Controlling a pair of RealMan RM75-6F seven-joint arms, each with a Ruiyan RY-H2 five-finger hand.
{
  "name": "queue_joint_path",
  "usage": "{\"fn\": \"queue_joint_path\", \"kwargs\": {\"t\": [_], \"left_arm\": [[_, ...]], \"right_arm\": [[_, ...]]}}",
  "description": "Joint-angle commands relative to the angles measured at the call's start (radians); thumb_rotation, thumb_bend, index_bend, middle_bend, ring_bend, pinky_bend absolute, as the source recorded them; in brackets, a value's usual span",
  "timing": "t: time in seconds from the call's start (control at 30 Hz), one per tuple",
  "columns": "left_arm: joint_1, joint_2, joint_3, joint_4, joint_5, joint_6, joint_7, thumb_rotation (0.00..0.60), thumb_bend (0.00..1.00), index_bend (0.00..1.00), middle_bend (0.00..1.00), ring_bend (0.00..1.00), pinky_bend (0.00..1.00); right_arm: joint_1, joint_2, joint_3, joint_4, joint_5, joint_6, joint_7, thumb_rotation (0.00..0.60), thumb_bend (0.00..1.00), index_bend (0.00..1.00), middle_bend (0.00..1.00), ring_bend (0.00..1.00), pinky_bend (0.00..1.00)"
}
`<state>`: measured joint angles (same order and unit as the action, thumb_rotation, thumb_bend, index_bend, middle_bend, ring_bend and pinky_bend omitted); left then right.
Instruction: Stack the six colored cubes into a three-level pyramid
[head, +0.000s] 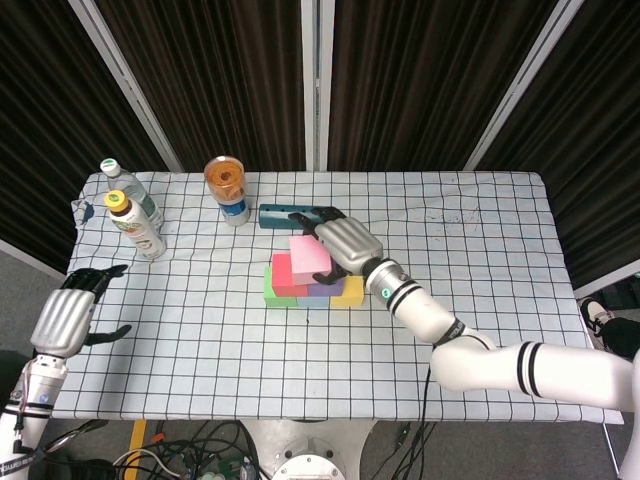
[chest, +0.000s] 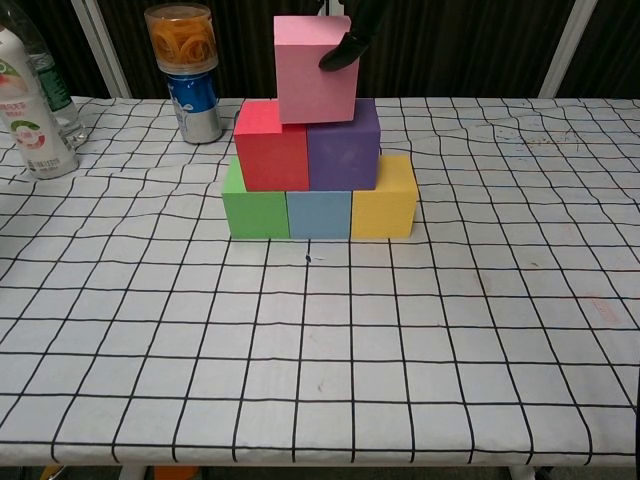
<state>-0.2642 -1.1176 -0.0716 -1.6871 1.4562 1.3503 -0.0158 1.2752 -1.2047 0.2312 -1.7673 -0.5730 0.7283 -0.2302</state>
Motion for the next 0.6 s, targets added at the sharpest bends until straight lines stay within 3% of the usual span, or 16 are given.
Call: {"fn": "queue_joint_path", "kwargs": {"t": [0.03,0.6], "left_arm": [[0.002,0.000,0.001,0.003,0.002,0.002,-0.004,0.600,0.09,0.17,0.23,0.24,0.18],[0.013,-0.001,0.010,0.023,0.021,0.011,-0.041,0.600,0.09,0.17,0.24,0.24,0.18]], "right_arm": [[0.034,-0.023,-0.016,-0.012,0.060,0.045,-0.050,0.600,0.20,0.00,0.32,0.02,0.00],[0.069,-0.048,-0.013,-0.071,0.178,0.153,-0.148,0.600,0.20,0.00,0.31,0.02,0.00]]}}
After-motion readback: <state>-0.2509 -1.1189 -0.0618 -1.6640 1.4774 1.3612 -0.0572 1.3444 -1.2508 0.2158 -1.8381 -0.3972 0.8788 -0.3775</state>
